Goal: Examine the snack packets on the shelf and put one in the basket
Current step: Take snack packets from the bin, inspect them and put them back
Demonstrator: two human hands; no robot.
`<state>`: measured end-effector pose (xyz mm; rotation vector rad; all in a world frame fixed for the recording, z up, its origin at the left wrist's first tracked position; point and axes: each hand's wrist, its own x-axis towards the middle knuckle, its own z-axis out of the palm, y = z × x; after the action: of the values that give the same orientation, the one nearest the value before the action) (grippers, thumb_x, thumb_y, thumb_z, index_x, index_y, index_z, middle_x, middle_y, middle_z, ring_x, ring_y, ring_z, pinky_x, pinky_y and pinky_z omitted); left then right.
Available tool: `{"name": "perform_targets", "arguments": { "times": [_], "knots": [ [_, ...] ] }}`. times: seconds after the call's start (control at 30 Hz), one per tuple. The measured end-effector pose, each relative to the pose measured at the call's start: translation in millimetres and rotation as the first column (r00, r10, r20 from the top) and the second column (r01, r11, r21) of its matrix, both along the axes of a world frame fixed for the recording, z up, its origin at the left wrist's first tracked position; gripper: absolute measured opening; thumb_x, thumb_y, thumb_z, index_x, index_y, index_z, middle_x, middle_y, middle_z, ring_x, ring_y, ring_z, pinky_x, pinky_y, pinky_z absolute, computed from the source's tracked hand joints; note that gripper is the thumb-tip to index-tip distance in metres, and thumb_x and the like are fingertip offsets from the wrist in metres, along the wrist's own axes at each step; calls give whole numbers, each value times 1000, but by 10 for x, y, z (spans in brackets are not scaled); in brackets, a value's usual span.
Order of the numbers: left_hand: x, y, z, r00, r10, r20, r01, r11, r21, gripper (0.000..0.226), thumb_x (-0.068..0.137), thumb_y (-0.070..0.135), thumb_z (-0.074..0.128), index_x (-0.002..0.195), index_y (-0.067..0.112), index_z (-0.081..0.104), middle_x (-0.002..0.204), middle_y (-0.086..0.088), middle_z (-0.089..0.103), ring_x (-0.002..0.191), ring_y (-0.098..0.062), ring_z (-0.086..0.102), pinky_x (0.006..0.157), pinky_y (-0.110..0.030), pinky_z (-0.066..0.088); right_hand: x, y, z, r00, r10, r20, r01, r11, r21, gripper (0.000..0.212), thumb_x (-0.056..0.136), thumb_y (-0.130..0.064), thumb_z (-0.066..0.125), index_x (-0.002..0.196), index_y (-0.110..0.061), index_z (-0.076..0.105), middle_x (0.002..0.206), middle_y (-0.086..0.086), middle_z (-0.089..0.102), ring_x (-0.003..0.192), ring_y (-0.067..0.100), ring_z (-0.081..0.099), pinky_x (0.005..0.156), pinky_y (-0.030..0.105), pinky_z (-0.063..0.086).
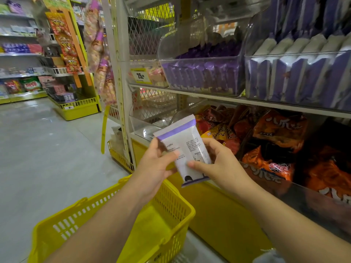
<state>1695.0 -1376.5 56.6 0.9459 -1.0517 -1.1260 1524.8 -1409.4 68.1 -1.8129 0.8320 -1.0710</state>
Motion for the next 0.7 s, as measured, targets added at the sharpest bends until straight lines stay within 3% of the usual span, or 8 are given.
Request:
{"name": "perform_targets", "arguments": {
  "times": [0.1,0.13,0.2,0.3,0.37,0.57,0.7],
  "knots": [
    [95,-39,-11,998,27,-52,-28,1000,-10,95,77,13,71,151,37,16,105,14,72,100,-12,70,69,-41,59,12,58,7,997,-42,-64,36,995,-97,49,76,-14,79,111,-40,56,105,-17,66,91,-2,64,71,25,59],
    [124,-40,-17,997,0,-79,0,1000,-1,100,74,15,72,151,39,13,106,14,72,100,-13,70,67,-42,59,21,87,13,998,-37,-56,31,993,-111,52,75,-13,80,112,-42,56,105,-18,66,89,-4,64,66,24,58],
    [173,-41,-27,989,-52,-138,54,998,15,93,75,13,70,150,40,22,119,2,69,108,-20,67,71,-48,58,25,128,36,1000,15,-6,-16,993,-115,57,74,-11,81,116,-41,57,107,-20,65,90,-7,64,60,18,56],
    [277,-49,-32,970,-50,-236,54,998,10,76,78,12,66,144,34,37,122,-7,68,112,-27,65,74,-50,57,-1,110,86,994,79,82,-75,996,-49,56,73,-5,80,121,-28,60,112,-14,68,100,-2,65,78,19,55],
    [368,-54,-23,959,-28,-281,28,1000,-3,67,79,15,64,141,30,43,121,-6,69,111,-26,66,72,-46,58,-15,84,101,970,99,221,-118,990,73,46,73,2,76,112,-19,63,109,-2,71,99,9,68,85,25,56],
    [443,-50,-32,942,23,-334,-2,998,63,61,78,19,65,136,26,49,116,-7,71,104,-24,69,67,-43,59,30,53,51,926,66,371,-136,977,165,8,80,-1,68,84,-6,62,84,10,75,83,19,73,75,26,59],
    [390,-53,-33,951,92,-294,-64,993,103,60,75,20,66,133,19,51,108,-8,73,100,-22,71,65,-38,59,47,39,37,862,11,508,-182,940,290,4,83,-7,62,79,-7,60,84,16,74,81,22,73,72,28,59]
  ]
}}
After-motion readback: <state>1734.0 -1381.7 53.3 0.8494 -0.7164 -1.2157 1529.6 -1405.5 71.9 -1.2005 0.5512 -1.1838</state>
